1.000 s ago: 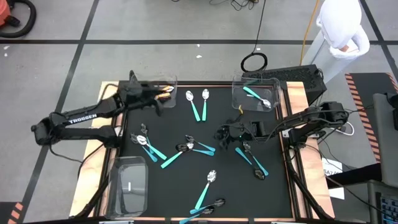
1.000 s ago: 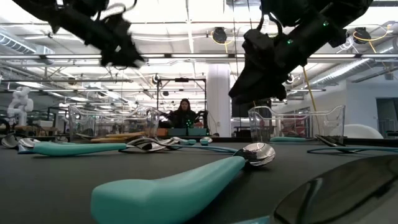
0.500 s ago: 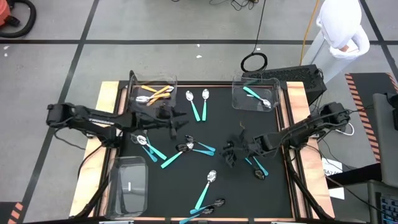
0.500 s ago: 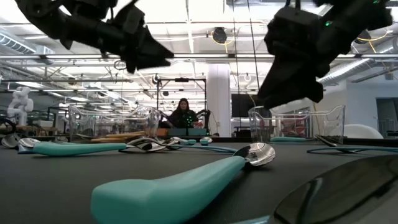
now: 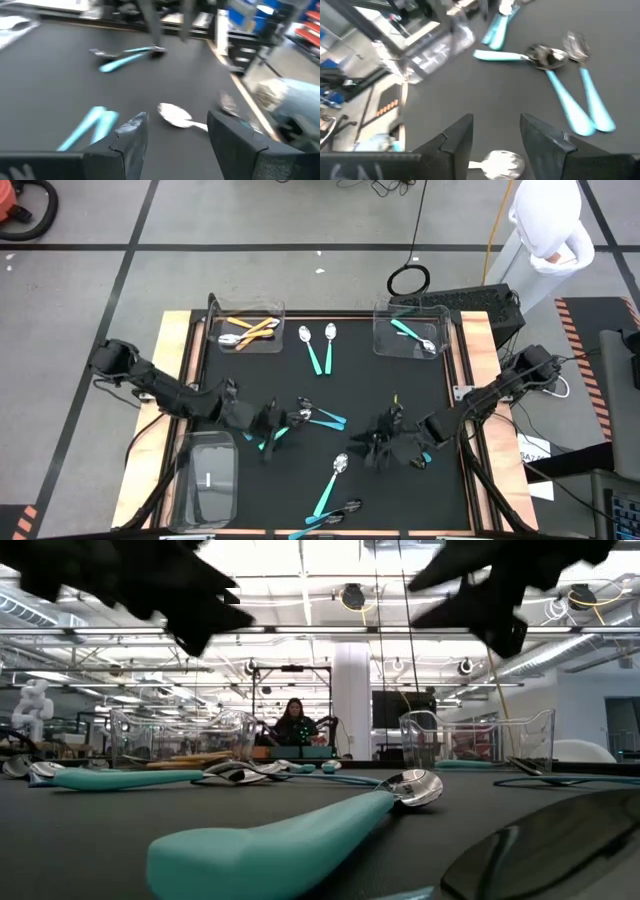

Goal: Sort silverware by color (type)
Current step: Put the blue spoon into the bottom bin

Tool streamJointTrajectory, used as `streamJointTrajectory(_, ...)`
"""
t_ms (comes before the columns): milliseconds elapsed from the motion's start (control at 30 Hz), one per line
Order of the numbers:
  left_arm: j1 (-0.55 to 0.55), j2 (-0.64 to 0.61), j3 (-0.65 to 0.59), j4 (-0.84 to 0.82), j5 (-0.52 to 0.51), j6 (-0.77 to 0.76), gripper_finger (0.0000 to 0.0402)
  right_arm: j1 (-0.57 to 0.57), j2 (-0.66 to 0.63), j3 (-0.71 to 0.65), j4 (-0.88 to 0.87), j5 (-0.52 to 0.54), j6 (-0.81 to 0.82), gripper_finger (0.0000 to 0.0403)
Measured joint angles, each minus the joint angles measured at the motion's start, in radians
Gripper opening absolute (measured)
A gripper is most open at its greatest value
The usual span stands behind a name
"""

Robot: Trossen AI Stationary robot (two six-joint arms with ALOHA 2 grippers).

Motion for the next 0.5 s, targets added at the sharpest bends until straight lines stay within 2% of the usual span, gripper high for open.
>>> streamJointTrajectory(133,-0.13,0.0,0.0,-0.035,-0.093,0.009,0.0202,0.052,0.067,0.098,-0.001,0.025,-0.048,0.016)
streamJointTrajectory(233,-0.192,-0.002,0.001,-0.171,-0.147,0.008,0.0202,0.075,0.133,0.177,-0.01,0.026,-0.092,0.016)
streamJointTrajectory(400,-0.234,-0.03,0.0,-0.384,-0.199,-0.161,0.0202,0.082,0.247,0.292,-0.014,0.024,-0.18,0.016)
streamJointTrajectory(500,-0.24,-0.054,0.0,-0.473,-0.251,-0.199,0.0202,0.074,0.305,0.329,-0.039,0.026,-0.26,0.016)
